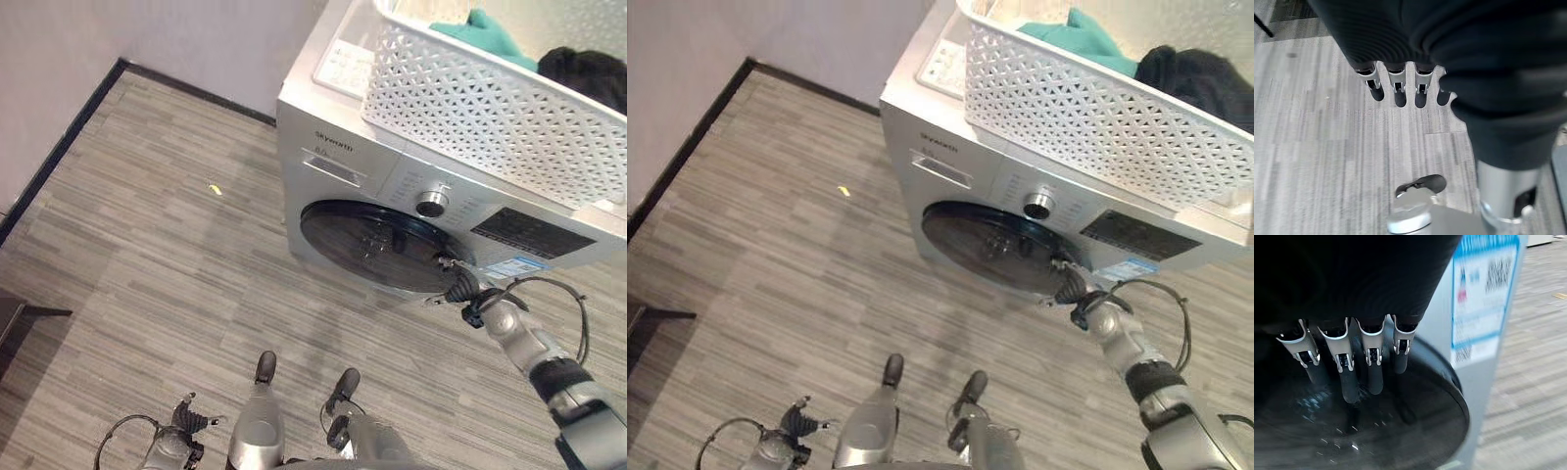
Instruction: Grab the laundry basket,head to the washer,open it,put in the laundry and shut it.
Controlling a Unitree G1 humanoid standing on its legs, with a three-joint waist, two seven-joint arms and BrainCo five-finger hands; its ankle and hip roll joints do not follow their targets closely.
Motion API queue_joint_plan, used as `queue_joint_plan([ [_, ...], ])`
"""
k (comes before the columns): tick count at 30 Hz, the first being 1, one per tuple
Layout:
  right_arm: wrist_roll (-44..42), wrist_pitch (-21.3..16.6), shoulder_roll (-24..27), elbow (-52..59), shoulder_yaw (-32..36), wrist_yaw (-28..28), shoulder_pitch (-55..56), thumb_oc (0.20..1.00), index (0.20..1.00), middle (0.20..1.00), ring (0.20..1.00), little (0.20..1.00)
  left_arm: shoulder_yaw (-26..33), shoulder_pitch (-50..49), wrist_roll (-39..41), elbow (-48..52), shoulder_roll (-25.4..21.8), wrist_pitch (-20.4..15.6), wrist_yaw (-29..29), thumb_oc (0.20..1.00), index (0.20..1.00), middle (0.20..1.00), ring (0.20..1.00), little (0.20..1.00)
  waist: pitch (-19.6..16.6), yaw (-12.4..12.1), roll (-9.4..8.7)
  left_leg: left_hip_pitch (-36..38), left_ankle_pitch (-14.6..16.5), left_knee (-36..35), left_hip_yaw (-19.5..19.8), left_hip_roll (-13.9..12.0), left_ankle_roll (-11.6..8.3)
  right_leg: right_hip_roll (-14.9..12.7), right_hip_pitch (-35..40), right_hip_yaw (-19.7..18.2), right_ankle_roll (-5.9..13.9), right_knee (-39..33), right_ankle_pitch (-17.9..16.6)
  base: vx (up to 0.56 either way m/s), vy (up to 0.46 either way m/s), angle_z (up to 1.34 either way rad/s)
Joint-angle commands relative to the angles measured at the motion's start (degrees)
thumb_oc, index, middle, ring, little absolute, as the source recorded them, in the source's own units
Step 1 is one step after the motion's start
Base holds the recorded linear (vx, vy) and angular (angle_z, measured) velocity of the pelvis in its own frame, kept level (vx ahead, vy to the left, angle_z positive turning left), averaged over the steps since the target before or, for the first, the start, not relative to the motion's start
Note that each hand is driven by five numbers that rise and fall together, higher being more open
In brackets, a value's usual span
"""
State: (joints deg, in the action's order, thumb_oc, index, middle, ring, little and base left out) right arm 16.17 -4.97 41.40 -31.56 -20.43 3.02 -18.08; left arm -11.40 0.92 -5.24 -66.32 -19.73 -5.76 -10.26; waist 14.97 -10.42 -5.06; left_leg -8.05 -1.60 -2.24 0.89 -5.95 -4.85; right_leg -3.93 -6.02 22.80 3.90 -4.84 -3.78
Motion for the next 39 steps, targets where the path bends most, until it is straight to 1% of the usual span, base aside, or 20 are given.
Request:
queue_joint_plan([
  [1, -3.61, -2.14, 2.06, 2.91, 0.99, -0.94, 0.90, 1.000, 1.000, 1.000, 1.000, 1.000, 1.22, -0.98, -1.89, -2.17, -1.24, -0.07, 0.08, 1.000, 1.000, 1.000, 1.000, 1.000, -3.17, 0.09, -5.02, -1.74, -1.20, -2.09, 0.69, 0.18, 1.13, -6.77, -1.29, -5.21, 6.79, -0.16, -2.20, 0.02, -0.003, -0.05],
  [2, -4.74, -2.89, 2.58, 7.04, 3.56, -1.55, 3.67, 1.000, 1.000, 1.000, 1.000, 1.000, 1.71, -1.33, -2.31, -2.39, -1.38, 0.00, 0.63, 1.000, 1.000, 1.000, 1.000, 1.000, -3.73, 0.47, -5.54, -1.18, -0.96, -2.22, 0.45, 0.10, 1.15, -6.65, -0.97, -5.47, 6.83, -0.16, -2.06, 0.02, -0.003, -0.06],
  [4, -5.58, -3.27, 2.39, 10.48, 6.00, -1.43, 5.69, 1.000, 1.000, 1.000, 1.000, 1.000, 2.38, -1.57, -2.36, -2.70, -1.56, 0.04, 0.79, 1.000, 1.000, 1.000, 1.000, 1.000, -4.17, 0.86, -5.97, -0.78, -0.83, -2.30, 0.24, -0.06, 1.18, -6.47, -0.84, -5.74, 6.84, -0.16, -1.97, 0.02, -0.006, -0.04],
  [8, -3.50, -2.95, 2.32, 12.60, 8.48, -0.72, 7.75, 1.000, 1.000, 1.000, 1.000, 1.000, 2.92, -2.15, -2.54, -2.11, -1.92, 0.13, 1.02, 1.000, 1.000, 1.000, 1.000, 1.000, -4.55, 1.07, -6.84, -0.41, -0.69, -2.49, 0.02, -0.46, 1.19, -6.13, -0.80, -6.11, 6.80, -0.16, -1.82, 0.00, -0.022, -0.11],
  [11, -2.29, -2.58, 2.13, 12.31, 8.96, 0.12, 7.56, 1.000, 1.000, 1.000, 1.000, 1.000, 3.12, -2.19, -2.50, -2.09, -2.16, 0.26, 0.95, 1.000, 1.000, 1.000, 1.000, 1.000, -4.41, 1.04, -7.33, -0.61, -0.83, -2.54, 0.01, -0.72, 1.14, -5.84, -1.06, -6.17, 6.75, -0.16, -1.86, -0.02, -0.037, -0.08],
  [14, -1.55, -1.65, 0.33, 8.37, 8.89, 1.73, 7.35, 1.000, 1.000, 1.000, 1.000, 1.000, 3.25, -2.29, -2.04, -1.94, -2.31, 0.45, 0.57, 1.000, 1.000, 1.000, 1.000, 1.000, -3.55, 0.80, -7.70, -1.38, -1.22, -2.59, 0.26, -0.91, 1.11, -5.55, -1.84, -6.15, 6.62, -0.16, -2.01, -0.03, -0.035, 0.00],
  [16, -0.96, -1.27, -0.02, 8.21, 8.89, 1.90, 7.18, 1.000, 1.000, 1.000, 1.000, 1.000, 3.30, -2.45, -2.06, -1.68, -2.34, 0.61, 0.52, 1.000, 1.000, 1.000, 1.000, 1.000, -3.28, 0.70, -7.64, -1.68, -1.36, -2.59, 0.39, -0.90, 1.10, -5.52, -2.03, -6.08, 6.59, -0.16, -2.05, 0.00, 0.000, 0.00],
  [17, 0.45, -0.75, -0.85, 5.32, 8.38, 3.32, 6.91, 1.000, 1.000, 1.000, 1.000, 1.000, 3.12, -2.40, -2.04, -1.83, -2.21, 0.61, 0.27, 1.000, 1.000, 1.000, 1.000, 1.000, -2.74, 0.56, -7.41, -2.15, -1.53, -2.58, 0.56, -0.91, 1.12, -5.48, -2.41, -6.03, 6.56, -0.16, -2.14, 0.00, 0.000, 0.00],
  [23, 2.16, 0.25, -3.37, -2.76, 5.64, 6.55, 3.29, 1.000, 1.000, 1.000, 1.000, 1.000, 2.12, -2.33, -2.00, -1.39, -1.98, 0.54, -0.81, 1.000, 1.000, 1.000, 1.000, 1.000, -1.08, 0.08, -6.12, -3.79, -2.21, -2.39, 1.01, -0.73, 1.10, -5.77, -3.45, -5.70, 6.51, -0.16, -2.58, -0.02, 0.003, 0.01],
  [30, 3.79, 0.90, -4.05, -5.01, 4.75, 9.71, 1.03, 1.000, 1.000, 1.000, 1.000, 1.000, 1.11, -1.95, -1.74, 0.07, -1.80, 0.06, -2.13, 1.000, 1.000, 1.000, 1.000, 1.000, -0.41, -0.03, -4.84, -5.15, -2.56, -2.15, 1.45, -0.30, 1.28, -6.28, -4.50, -5.61, 6.58, -0.16, -2.99, 0.00, 0.000, 0.00],
  [33, 4.94, 0.98, -3.73, -5.89, 4.46, 10.63, 0.56, 1.000, 1.000, 1.000, 1.000, 1.000, 0.35, -1.83, -2.00, 0.96, -1.80, -0.18, -2.36, 1.000, 1.000, 1.000, 1.000, 1.000, -0.31, 0.01, -4.51, -5.51, -2.60, -2.05, 1.62, -0.10, 1.36, -6.49, -4.75, -5.54, 6.67, -0.16, -3.11, 0.01, 0.009, 0.05],
  [38, 6.05, 1.17, -3.10, -4.23, 5.06, 11.86, 0.68, 1.000, 1.000, 1.000, 1.000, 1.000, -0.08, -1.39, -2.14, 1.27, -1.47, -0.17, -2.71, 1.000, 1.000, 1.000, 1.000, 1.000, -0.11, 0.19, -4.31, -5.87, -2.52, -1.94, 1.60, 0.22, 1.53, -6.74, -5.06, -5.58, 6.73, -0.16, -3.27, 0.00, 0.013, 0.08],
  [39, 6.45, 1.15, -3.03, -4.68, 5.17, 12.80, 0.66, 1.000, 1.000, 1.000, 1.000, 1.000, -0.39, -1.20, -2.15, 1.14, -1.32, -0.31, -2.89, 1.000, 1.000, 1.000, 1.000, 1.000, -0.04, 0.25, -4.24, -5.94, -2.46, -1.89, 1.57, 0.29, 1.59, -6.84, -5.07, -5.63, 6.74, -0.16, -3.29, 0.00, 0.000, 0.00],
])
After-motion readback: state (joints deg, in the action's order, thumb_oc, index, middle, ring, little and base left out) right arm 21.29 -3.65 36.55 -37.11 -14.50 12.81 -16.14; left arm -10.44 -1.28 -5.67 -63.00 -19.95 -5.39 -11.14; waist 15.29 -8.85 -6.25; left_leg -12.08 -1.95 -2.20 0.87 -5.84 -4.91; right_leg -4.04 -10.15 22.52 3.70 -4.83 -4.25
